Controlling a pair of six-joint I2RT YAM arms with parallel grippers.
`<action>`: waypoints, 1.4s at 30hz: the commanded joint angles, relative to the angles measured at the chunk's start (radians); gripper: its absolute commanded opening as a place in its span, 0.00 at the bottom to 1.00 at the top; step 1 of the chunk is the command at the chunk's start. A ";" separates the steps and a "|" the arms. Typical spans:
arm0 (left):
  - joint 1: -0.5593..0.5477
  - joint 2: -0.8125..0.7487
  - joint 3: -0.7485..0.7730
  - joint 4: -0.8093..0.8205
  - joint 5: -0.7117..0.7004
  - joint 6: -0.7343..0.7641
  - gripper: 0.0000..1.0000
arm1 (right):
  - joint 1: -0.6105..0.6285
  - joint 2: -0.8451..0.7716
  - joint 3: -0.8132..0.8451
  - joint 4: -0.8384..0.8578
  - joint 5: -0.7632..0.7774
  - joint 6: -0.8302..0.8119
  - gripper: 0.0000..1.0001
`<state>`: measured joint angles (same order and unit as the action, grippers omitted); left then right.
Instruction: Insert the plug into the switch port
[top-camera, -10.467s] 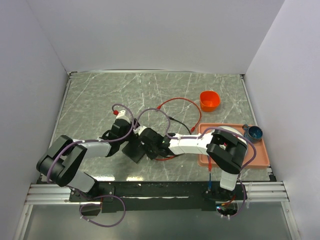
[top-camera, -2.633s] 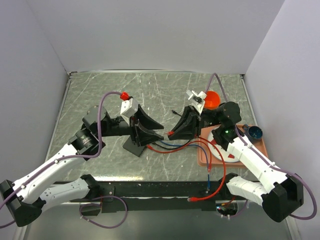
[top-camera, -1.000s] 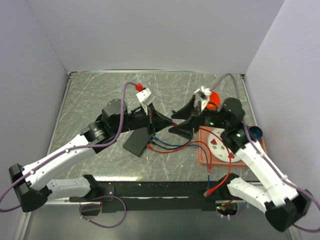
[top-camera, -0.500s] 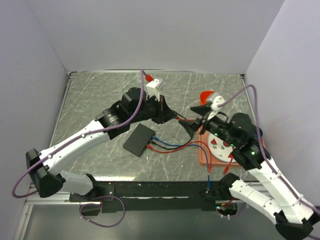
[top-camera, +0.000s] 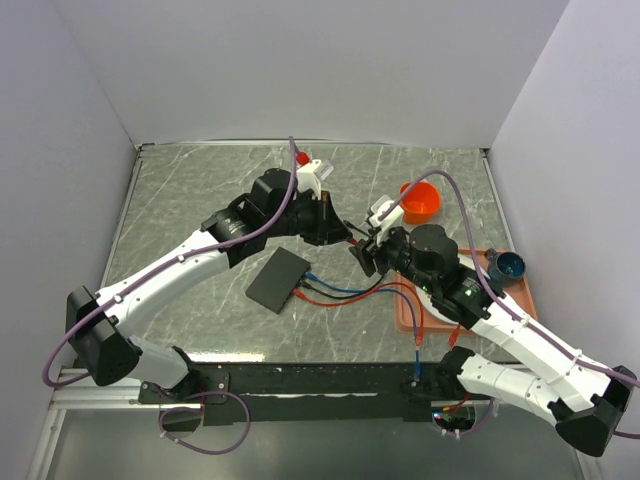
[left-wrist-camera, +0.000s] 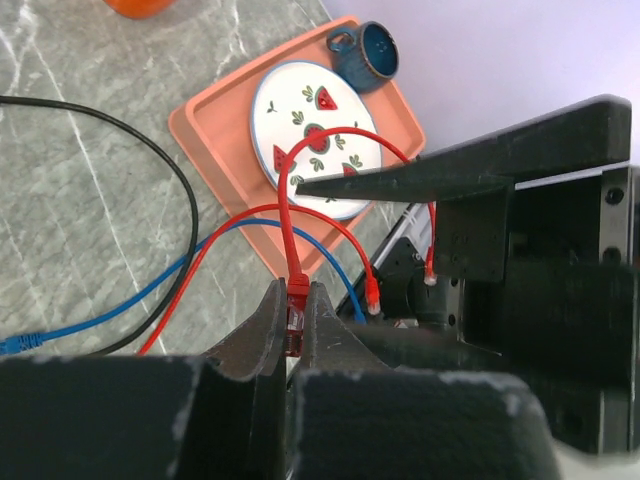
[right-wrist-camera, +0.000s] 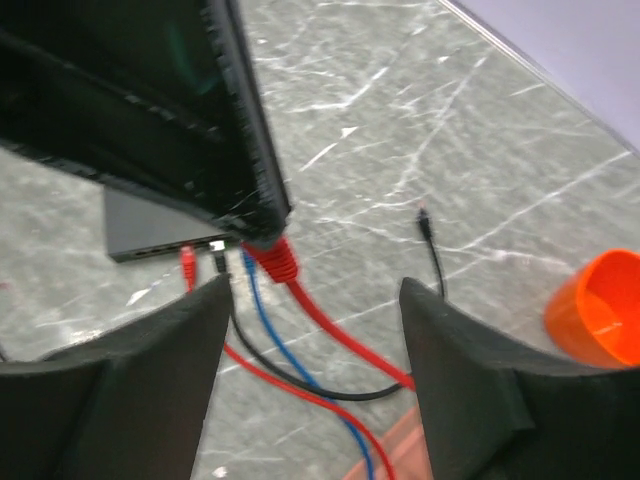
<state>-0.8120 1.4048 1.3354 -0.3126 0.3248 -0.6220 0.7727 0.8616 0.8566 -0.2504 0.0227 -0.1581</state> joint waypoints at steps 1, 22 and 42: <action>0.000 -0.001 0.008 0.029 0.056 -0.016 0.01 | 0.007 -0.003 -0.004 0.059 0.031 -0.015 0.55; 0.000 0.034 0.024 0.006 0.077 -0.002 0.01 | 0.005 0.001 -0.001 0.074 -0.081 0.022 0.00; 0.491 -0.173 -0.398 -0.042 -0.441 -0.035 0.93 | 0.008 0.034 -0.047 0.046 -0.200 0.095 0.00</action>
<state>-0.3485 1.1843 1.0004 -0.3157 -0.0090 -0.6895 0.7765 0.8871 0.8413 -0.2363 -0.0872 -0.0937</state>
